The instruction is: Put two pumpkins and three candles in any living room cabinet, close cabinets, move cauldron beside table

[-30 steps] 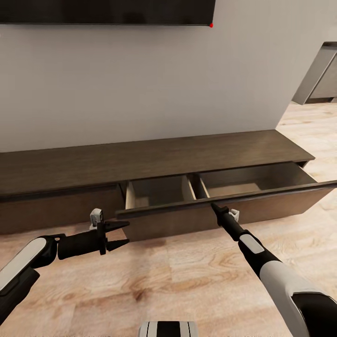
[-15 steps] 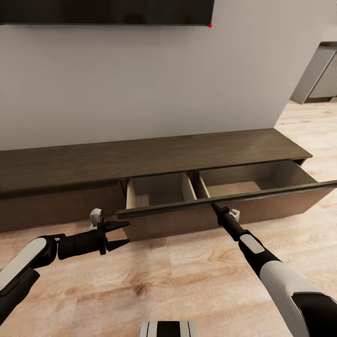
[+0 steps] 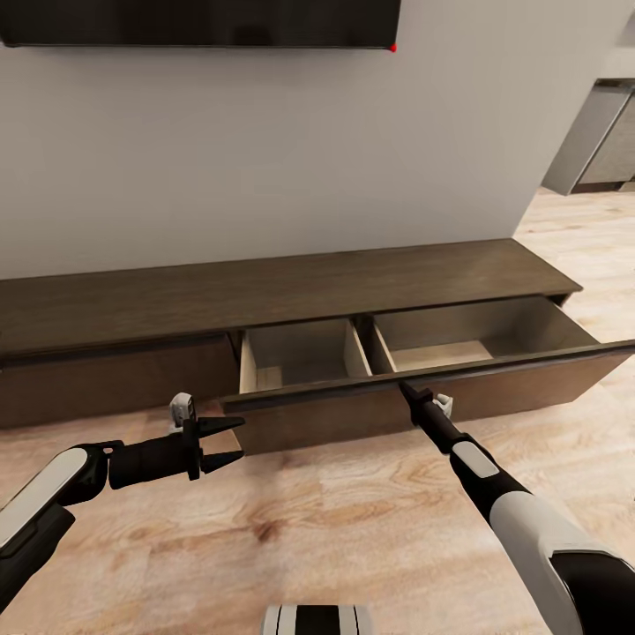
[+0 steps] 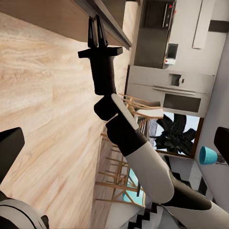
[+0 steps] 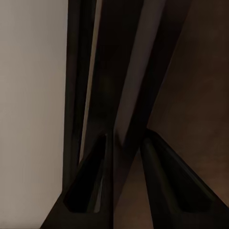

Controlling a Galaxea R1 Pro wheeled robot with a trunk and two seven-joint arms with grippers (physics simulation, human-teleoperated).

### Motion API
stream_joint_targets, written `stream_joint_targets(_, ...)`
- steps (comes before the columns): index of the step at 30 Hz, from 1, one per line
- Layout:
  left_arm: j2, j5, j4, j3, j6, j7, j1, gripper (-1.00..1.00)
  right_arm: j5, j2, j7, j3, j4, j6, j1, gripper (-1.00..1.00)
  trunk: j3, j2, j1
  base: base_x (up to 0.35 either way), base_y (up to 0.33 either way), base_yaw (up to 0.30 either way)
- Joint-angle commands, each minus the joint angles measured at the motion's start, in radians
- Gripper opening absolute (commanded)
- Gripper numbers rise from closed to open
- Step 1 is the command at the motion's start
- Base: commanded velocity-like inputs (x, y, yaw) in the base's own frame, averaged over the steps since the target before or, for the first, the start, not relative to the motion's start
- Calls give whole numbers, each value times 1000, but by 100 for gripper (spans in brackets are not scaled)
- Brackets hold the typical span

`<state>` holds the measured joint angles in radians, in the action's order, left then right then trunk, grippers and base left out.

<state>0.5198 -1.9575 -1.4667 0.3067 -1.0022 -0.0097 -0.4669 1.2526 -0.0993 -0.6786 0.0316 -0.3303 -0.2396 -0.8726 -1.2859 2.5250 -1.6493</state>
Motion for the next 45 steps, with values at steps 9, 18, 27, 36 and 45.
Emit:
stream_joint_targets(9, 1, -1, 0, 2, -1, -1, -1, 100, 1, 0, -7, 22, 2, -9, 0, -100, -1, 0, 0, -99, 0, 0)
stream_joint_targets(18, 1, -1, 0, 2, -1, -1, -1, 100, 1, 0, -7, 22, 2, -9, 0, -100, -1, 0, 0, -56, 0, 0)
stream_joint_targets(27, 1, -1, 0, 2, -1, -1, -1, 100, 1, 0, -7, 22, 2, -9, 0, -100, -1, 0, 0, -48, 0, 0)
stream_joint_targets(36, 0, -1, -1, 2, -1, -1, -1, 100, 1, -1, -7, 22, 2, -9, 0, -100, -1, 0, 0, -52, 0, 0)
stream_joint_targets(45, 0, -1, -1, 2, -1, -1, -1, 100, 1, -1, -7, 22, 2, -9, 0, -100, -1, 0, 0, -75, 0, 0)
